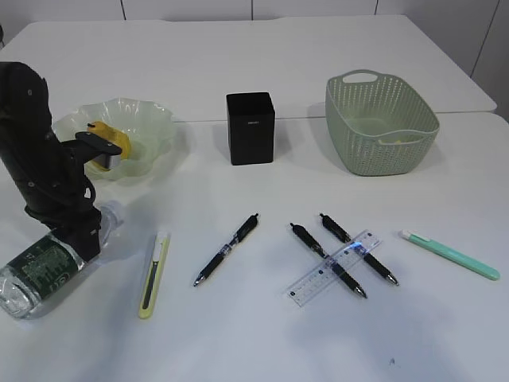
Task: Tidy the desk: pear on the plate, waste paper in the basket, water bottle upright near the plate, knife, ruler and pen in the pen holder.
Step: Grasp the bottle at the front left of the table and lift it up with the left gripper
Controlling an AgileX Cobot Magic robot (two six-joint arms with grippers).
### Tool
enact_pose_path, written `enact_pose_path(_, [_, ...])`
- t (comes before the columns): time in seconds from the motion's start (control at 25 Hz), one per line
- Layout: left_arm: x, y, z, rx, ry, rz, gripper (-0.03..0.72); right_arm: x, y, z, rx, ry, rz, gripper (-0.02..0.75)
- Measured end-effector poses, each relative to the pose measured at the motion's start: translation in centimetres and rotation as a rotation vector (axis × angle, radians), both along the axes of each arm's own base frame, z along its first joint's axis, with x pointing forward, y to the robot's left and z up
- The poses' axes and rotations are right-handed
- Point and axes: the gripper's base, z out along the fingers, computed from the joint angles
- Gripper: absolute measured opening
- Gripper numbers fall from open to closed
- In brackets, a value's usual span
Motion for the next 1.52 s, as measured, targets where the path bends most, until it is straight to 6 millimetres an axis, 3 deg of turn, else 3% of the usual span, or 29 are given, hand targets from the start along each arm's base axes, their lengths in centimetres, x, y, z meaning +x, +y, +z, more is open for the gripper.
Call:
enact_pose_path(0.4, [0.4,-0.3,3.5,-0.043,-0.060,0.025,0.403,0.0,0.0,0.0,0.000,0.000,0.000,0.317])
enact_pose_path(0.84, [0.0,0.4,7.3,-0.143,-0.148,0.188,0.401,0.0,0.0,0.0,0.002,0.000,0.001,0.318])
enact_pose_path(1.12, [0.3,1.8,7.8,-0.189,-0.151,0.267,0.396,0.0,0.0,0.0,0.002,0.000,0.001,0.317])
enact_pose_path(1.52, [0.0,1.4,8.6,-0.266,-0.126,0.445,0.395,0.0,0.1,0.0,0.008,0.002,0.002,0.317])
